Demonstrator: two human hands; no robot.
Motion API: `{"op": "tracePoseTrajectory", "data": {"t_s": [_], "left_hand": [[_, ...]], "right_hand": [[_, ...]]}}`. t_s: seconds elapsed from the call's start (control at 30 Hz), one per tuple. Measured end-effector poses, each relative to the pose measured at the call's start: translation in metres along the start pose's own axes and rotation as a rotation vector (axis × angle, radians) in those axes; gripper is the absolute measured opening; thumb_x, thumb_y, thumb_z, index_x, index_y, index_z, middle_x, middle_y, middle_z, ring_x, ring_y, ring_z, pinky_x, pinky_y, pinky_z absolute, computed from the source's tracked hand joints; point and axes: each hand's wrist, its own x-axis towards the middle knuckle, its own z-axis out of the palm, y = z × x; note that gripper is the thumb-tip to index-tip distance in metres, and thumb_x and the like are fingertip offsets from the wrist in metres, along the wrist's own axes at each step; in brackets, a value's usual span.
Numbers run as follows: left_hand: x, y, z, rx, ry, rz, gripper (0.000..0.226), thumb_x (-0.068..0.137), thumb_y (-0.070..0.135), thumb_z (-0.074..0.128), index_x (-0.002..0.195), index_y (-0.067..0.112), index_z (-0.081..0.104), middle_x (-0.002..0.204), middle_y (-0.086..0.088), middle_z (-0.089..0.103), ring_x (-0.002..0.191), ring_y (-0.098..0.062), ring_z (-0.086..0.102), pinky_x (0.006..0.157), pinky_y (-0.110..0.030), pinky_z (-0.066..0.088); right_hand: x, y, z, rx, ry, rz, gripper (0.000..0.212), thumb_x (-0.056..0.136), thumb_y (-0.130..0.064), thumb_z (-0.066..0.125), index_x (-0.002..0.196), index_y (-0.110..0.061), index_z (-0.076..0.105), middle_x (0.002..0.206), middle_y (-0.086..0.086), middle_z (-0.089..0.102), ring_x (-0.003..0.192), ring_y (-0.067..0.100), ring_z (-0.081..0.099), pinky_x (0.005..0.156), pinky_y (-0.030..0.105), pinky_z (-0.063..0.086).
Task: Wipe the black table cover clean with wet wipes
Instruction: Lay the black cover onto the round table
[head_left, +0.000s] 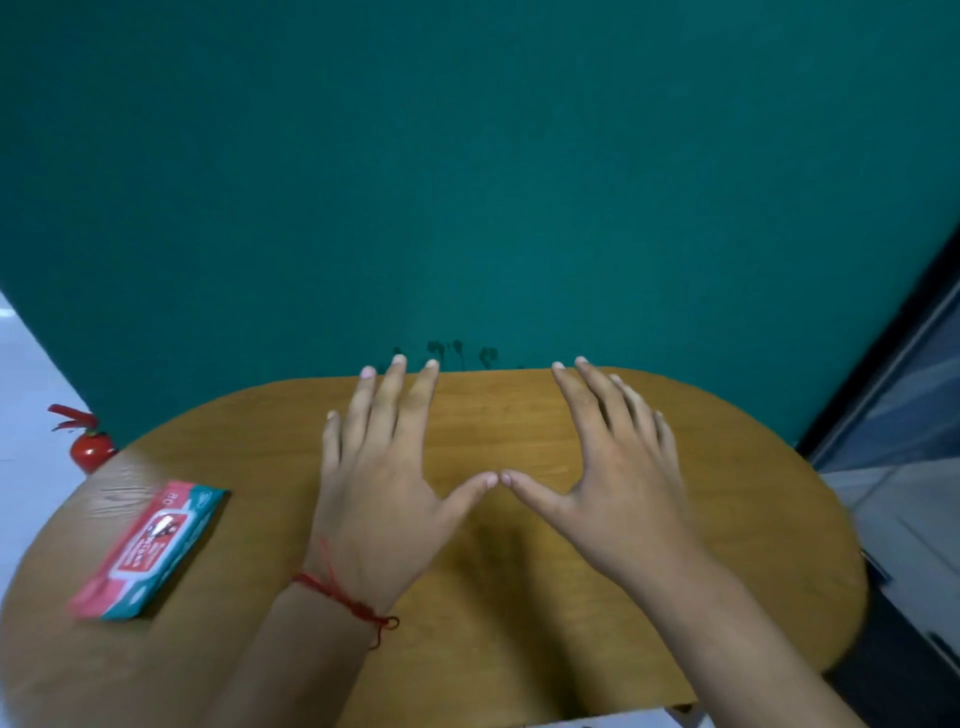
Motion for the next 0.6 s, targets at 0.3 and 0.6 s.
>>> {"op": "tracePoseTrajectory", "data": {"t_s": [0.3, 0.6], "left_hand": [[-0.059, 0.101, -0.064, -0.029, -0.013, 0.165, 0.105, 0.078, 0.084, 0.058, 0.163, 0.032, 0.027, 0.172, 0.005, 0.024, 0.161, -0.020, 0.014, 0.126, -0.057, 0.023], [-0.096, 0.237, -0.036, -0.138, -0.099, 0.441, 0.106, 0.078, 0.082, 0.058, 0.164, 0.028, 0.027, 0.171, 0.002, 0.026, 0.160, -0.022, 0.018, 0.126, -0.053, 0.027]], "right_hand": [[-0.114, 0.031, -0.104, -0.096, 0.075, 0.091, 0.099, 0.086, -0.092, 0.039, 0.166, -0.040, 0.013, 0.174, -0.012, 0.013, 0.161, 0.022, 0.014, 0.123, 0.061, 0.029], [-0.222, 0.121, -0.171, -0.145, 0.180, 0.394, 0.097, 0.086, -0.091, 0.041, 0.165, -0.041, 0.014, 0.174, -0.011, 0.016, 0.160, 0.024, 0.016, 0.122, 0.062, 0.030]]}}
